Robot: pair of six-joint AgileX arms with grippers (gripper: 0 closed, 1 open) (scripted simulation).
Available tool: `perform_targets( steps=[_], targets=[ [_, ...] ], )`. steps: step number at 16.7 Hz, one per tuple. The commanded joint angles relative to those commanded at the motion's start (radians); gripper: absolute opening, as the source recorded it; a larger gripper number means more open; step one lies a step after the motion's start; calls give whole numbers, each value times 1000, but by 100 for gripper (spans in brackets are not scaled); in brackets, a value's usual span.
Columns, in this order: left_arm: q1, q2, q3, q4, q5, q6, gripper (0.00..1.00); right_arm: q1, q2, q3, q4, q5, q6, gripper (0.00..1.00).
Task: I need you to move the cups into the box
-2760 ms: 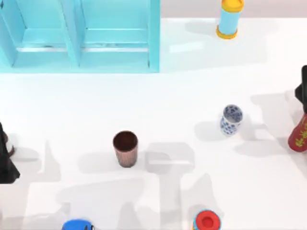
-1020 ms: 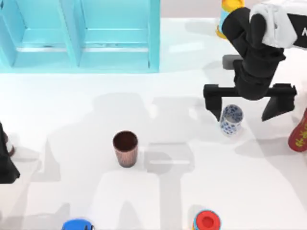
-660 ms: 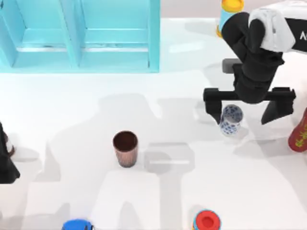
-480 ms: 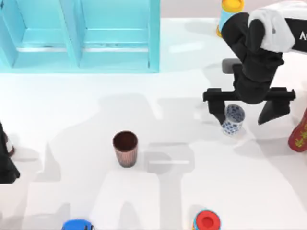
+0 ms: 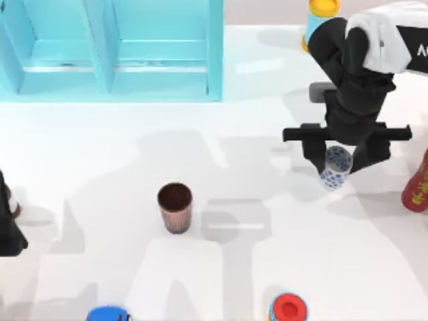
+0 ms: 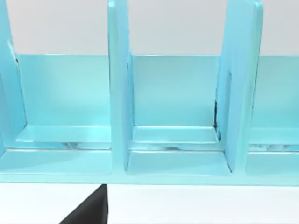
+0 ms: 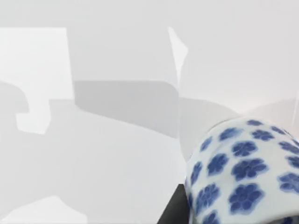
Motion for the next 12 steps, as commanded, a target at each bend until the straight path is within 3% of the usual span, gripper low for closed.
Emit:
perform_targets(
  steps=[2, 12],
  targets=[
    [0, 0, 0, 0, 0, 0, 100, 0, 0, 0, 0, 0, 0, 0],
    [0, 0, 0, 0, 0, 0, 100, -11, -4, 15, 4, -5, 4, 0]
  ],
)
